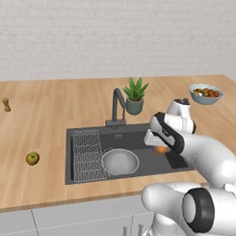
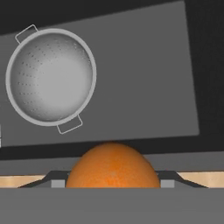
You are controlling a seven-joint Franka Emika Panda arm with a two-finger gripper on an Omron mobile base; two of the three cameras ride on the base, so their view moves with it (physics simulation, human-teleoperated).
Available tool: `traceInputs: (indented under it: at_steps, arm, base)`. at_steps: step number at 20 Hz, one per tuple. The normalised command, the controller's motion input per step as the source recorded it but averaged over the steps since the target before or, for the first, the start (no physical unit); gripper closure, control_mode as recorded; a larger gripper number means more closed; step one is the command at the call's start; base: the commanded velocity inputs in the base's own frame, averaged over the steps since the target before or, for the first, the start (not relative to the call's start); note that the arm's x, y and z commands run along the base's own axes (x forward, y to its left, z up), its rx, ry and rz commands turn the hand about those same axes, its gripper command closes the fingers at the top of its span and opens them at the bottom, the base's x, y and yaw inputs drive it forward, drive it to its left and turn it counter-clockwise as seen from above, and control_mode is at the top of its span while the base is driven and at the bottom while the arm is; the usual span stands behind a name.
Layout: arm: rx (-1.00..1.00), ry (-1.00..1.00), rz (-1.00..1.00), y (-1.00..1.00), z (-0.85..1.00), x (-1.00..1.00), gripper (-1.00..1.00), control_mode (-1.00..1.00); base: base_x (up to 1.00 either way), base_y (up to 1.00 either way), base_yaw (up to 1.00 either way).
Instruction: Put the colander in the sink, put the apple, tangerine in the colander, and turn on the sink faucet and pour water over the colander.
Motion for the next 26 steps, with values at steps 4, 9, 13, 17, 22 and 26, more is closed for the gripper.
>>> traceInputs:
  at_steps: [4, 9, 13, 17, 22, 26]
  arm:
    - [0.0, 0.06, 0.0, 0.19, 0.0, 0.0, 1.0, -1.0]
    - [0.0, 0.07, 0.0, 0.06, 0.0, 0.0, 1.0, -1.0]
    - [0.0, 0.05, 0.0, 0.03, 0.0, 0.0, 1.0, -1.0]
    - [0.0, 0.05, 0.0, 0.03, 0.0, 0.0, 1.0, -1.0]
    - [0.0, 0.05, 0.0, 0.03, 0.0, 0.0, 1.0, -1.0]
    - [0.0, 0.04, 0.0, 0.09, -0.03, 0.0, 1.0, -1.0]
  base:
    - [0.0, 0.0, 0.0]
    - [0.0, 0.0, 0.0]
    - [0.0, 0.0, 0.0]
    - [0.0, 0.0, 0.0]
    - [0.0, 0.0, 0.0]
    - [0.0, 0.0, 0.0]
